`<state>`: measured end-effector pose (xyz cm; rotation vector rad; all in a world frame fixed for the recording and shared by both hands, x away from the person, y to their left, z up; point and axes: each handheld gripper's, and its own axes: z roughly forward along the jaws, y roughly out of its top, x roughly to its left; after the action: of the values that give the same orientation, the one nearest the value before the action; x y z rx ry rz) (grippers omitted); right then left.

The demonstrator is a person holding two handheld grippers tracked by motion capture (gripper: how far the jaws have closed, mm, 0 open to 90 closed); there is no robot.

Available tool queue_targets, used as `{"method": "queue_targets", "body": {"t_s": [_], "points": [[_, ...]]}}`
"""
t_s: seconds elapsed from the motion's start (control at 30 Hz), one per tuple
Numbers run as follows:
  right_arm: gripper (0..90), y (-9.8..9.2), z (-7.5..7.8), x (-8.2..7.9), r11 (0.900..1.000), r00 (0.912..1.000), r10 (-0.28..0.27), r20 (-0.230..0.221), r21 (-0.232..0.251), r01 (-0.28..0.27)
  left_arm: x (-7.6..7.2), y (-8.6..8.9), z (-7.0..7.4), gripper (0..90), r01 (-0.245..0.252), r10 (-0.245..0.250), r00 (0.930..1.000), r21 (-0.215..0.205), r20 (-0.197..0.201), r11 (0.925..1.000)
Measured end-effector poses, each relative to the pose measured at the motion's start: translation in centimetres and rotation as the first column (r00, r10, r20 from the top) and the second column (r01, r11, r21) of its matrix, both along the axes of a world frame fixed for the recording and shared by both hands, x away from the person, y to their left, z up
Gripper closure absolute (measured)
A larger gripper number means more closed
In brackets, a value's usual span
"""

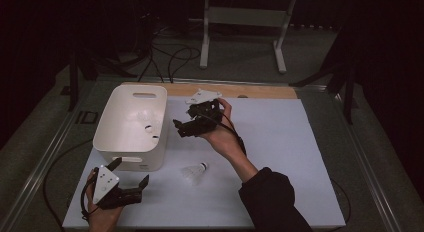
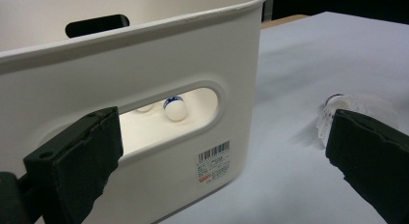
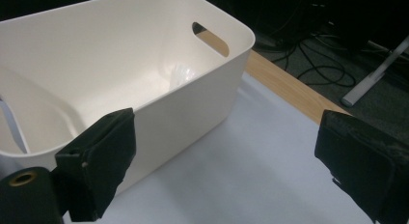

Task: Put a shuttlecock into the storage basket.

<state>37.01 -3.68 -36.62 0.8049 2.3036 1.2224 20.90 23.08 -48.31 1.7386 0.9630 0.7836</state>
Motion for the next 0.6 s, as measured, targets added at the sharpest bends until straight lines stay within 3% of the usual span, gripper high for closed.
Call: {"method": "queue_targets", "body": {"t_s": [0.6], "points": [[7.3,-1.5,-1.6,-1.0,1.0,0.9996,-0.011,-0.026,-0.026,0.011,0.0,0.0,0.0,0.2,-0.001,0.001,1.0,0.004,-0.001,1.0]]}}
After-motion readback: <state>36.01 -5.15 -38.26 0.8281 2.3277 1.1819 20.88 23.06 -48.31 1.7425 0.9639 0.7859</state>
